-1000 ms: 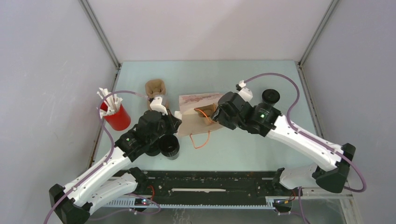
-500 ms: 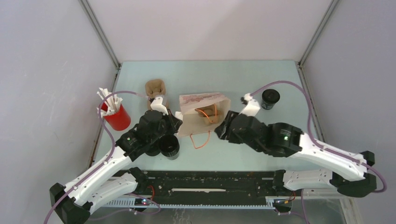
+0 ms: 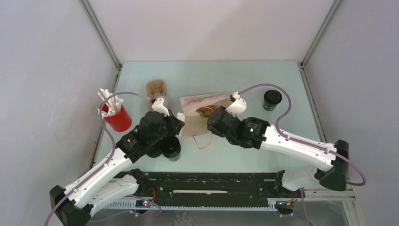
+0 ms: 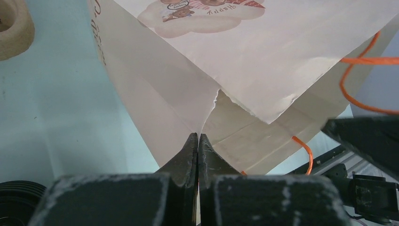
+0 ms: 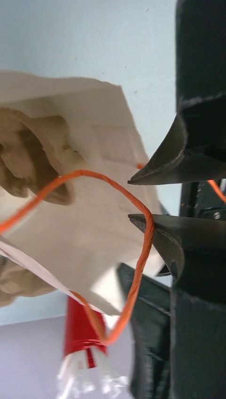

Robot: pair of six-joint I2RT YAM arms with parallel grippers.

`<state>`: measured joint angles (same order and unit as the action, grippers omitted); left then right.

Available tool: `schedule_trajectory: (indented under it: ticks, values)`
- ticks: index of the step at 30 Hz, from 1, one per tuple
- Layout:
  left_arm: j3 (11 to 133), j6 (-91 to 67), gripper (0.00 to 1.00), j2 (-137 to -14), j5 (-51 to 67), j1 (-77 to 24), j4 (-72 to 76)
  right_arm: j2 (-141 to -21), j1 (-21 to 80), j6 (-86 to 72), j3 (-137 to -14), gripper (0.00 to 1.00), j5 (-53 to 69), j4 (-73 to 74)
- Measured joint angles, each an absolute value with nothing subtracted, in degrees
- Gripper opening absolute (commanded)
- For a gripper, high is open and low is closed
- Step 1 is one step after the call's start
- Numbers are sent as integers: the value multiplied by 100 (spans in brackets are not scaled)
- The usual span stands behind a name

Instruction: Pack the takeout coffee

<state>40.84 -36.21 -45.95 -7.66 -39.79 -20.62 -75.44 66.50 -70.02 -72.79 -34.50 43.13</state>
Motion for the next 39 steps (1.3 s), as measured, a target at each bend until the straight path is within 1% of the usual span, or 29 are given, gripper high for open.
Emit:
schedule_trajectory:
  ticks: [12,22,27,29,31,39]
  values:
    - [4084,-3671,0,-4593,-567,-3981,-2060,-8149,6084,-7957,-7279,52,-3785,4217]
    - [4084,-3758,0,-4600,-432,-4014,-2021,-8514,5902,-8440,-7279,53,-4084,4204]
    - [4084,-3758,0,-4613,-425,-4036,-2016,-8628,5811,-8565,-7279,45,-4189,4119]
    - [4084,-3758,0,-4613,-425,-4040,-2016,-8674,5806,-8584,-7279,37,-4222,4073]
    - [4084,-3758,0,-4613,-425,-4040,-2016,-8726,5776,-8591,-7279,24,-4237,4038]
    - [4084,-3758,0,-4619,-427,-4040,-2016,-8829,5811,-8486,-7279,1,-4217,3868]
